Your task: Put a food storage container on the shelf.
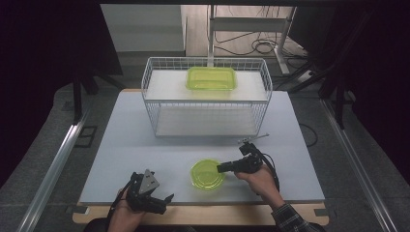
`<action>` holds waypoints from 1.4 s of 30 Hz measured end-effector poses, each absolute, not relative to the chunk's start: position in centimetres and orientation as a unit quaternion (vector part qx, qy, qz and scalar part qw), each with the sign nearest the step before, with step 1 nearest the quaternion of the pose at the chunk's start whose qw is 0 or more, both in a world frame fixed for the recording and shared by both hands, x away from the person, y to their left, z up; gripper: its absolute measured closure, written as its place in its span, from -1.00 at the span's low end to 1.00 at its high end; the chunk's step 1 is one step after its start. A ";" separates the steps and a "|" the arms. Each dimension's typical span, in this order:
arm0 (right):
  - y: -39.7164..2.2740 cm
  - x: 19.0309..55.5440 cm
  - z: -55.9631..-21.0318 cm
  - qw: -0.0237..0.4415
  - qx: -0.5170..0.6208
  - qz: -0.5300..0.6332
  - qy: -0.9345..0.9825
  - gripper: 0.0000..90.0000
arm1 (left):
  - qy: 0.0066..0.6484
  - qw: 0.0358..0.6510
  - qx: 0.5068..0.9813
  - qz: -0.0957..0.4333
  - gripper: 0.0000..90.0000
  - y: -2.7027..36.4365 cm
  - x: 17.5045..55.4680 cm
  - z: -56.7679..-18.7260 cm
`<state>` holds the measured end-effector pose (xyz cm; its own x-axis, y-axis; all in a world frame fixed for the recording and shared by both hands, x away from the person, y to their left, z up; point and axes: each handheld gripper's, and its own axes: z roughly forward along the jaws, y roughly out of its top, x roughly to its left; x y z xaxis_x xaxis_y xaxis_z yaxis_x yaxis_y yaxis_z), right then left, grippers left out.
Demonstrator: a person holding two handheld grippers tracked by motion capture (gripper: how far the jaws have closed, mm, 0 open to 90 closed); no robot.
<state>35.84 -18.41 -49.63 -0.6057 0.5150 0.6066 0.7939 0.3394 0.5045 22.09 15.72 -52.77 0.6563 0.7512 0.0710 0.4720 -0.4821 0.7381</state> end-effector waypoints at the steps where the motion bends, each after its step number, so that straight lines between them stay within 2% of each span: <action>1: -18.5 36.0 -49.7 0.188 -0.417 -0.401 -0.794 0.70 | 0.365 0.354 0.838 0.197 -0.98 15.7 22.1 -52.8; 4: -18.5 36.0 -49.6 0.206 -0.420 -0.401 -0.788 0.78 | 0.364 0.354 0.839 0.197 -0.98 15.7 22.1 -52.8; 8: -18.3 35.9 -49.4 0.208 -0.419 -0.403 -0.786 0.80 | 0.364 0.355 0.838 0.198 -0.98 15.7 22.1 -52.8; 28: -20.1 36.4 -46.2 0.196 -0.429 -0.462 -0.751 0.80 | 0.369 0.362 0.833 0.196 -0.99 15.9 22.1 -52.7; 42: -21.1 37.4 -42.5 0.172 -0.434 -0.491 -0.735 0.80 | 0.369 0.363 0.833 0.196 -0.99 16.0 22.2 -52.7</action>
<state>37.44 -21.13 -42.47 -0.5636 0.4701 0.6792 0.8076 0.1409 0.5727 22.15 15.98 -52.66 0.6509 0.7569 0.0579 0.4722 -0.4634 0.7499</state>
